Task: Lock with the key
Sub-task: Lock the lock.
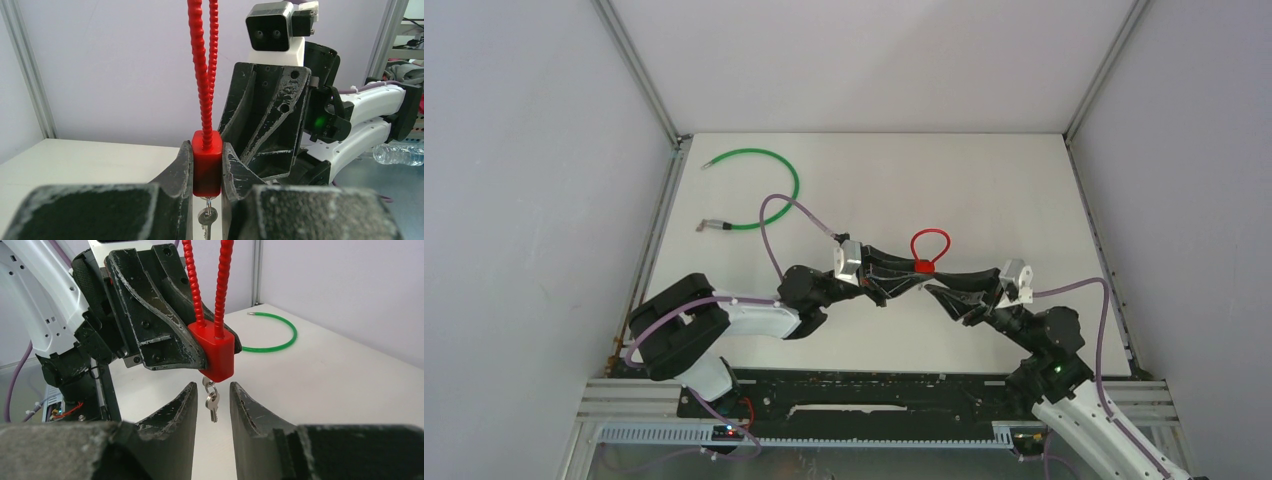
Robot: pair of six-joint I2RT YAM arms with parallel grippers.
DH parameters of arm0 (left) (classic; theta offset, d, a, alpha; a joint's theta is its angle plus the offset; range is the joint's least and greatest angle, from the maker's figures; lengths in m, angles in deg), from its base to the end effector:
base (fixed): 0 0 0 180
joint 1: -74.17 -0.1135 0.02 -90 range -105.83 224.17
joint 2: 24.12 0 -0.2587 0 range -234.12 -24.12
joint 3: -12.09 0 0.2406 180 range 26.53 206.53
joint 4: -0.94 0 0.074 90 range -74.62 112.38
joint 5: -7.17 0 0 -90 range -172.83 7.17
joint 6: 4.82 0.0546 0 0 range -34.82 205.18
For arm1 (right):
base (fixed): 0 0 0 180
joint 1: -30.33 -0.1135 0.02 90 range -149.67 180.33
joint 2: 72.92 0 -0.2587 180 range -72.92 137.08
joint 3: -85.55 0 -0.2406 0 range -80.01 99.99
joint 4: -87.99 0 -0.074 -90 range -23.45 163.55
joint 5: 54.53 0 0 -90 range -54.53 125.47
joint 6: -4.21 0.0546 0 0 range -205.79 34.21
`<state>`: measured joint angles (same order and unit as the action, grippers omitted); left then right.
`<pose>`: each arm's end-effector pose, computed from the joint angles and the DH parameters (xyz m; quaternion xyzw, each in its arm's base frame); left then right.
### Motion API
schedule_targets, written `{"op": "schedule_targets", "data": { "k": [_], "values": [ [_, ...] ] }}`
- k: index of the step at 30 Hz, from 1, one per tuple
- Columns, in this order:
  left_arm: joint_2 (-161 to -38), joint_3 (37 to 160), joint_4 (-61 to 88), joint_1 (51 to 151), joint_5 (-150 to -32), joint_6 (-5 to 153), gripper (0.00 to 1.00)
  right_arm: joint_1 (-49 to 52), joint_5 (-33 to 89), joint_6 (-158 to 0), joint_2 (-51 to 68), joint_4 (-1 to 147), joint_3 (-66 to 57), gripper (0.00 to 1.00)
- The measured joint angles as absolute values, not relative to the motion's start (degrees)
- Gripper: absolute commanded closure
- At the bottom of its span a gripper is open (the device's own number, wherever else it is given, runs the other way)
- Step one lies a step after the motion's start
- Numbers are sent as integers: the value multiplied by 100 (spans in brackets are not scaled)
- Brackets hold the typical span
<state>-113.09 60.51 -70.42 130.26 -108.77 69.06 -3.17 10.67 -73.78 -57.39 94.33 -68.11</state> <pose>0.1497 -0.2655 0.2788 0.3479 0.3856 -0.5889 0.6193 0.0917 0.0882 0.2643 -0.2779 0.5375 0.4215 0.6754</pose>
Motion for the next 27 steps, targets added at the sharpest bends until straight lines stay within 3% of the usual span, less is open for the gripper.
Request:
{"op": "schedule_targets", "data": {
  "k": [27],
  "values": [
    [-11309,6051,-7044,13022,-10903,6867,100,-264,1113,-7376,-5323,9710,-6811,70]
  ]
}}
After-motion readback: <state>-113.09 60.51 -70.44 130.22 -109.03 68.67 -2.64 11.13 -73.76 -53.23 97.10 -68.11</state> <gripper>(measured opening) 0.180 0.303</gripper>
